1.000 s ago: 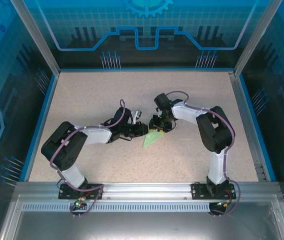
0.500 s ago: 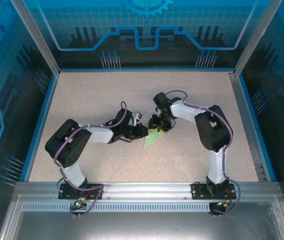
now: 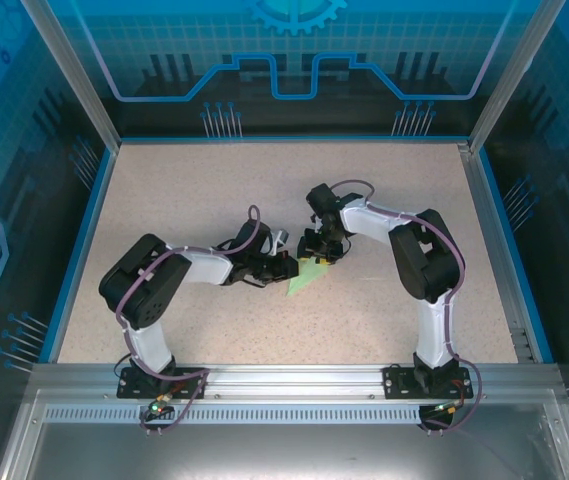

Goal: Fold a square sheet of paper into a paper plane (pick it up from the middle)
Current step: Fourth fold the wing at the center of the table.

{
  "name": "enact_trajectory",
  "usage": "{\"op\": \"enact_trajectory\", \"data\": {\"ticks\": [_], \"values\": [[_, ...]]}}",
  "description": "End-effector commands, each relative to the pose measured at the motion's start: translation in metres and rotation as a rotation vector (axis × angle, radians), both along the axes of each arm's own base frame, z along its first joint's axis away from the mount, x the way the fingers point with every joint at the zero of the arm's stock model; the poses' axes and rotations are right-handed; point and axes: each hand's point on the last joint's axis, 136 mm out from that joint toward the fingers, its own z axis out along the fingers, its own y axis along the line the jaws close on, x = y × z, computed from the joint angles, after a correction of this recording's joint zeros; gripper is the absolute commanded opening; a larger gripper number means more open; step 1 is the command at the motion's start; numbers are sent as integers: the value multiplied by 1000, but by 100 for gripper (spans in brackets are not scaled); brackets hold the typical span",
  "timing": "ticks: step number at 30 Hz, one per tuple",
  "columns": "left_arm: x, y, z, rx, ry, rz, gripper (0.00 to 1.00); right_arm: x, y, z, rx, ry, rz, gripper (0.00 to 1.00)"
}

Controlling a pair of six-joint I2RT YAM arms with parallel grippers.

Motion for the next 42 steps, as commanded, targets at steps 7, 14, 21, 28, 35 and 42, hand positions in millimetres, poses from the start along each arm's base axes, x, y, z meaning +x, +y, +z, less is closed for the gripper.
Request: {"op": "enact_trajectory", "data": {"ticks": [7,14,21,28,35,42], "values": [[0,-1,-10,31,19,-15,9,-34,-22,-59,-152,145,34,48],[0,1,-16,50,29,-7,8,-36,-24,-62,-171,152,33,47],[0,4,-18,73,30,1,7,-36,-23,-63,-175,156,37,47],[-1,6,-21,85,37,6,7,-36,-22,-65,-173,160,40,47],[-2,9,-26,109,48,12,7,-36,-20,-64,-170,162,44,47],[-7,14,-33,138,74,10,6,-23,-7,-39,-109,104,50,47]]}}
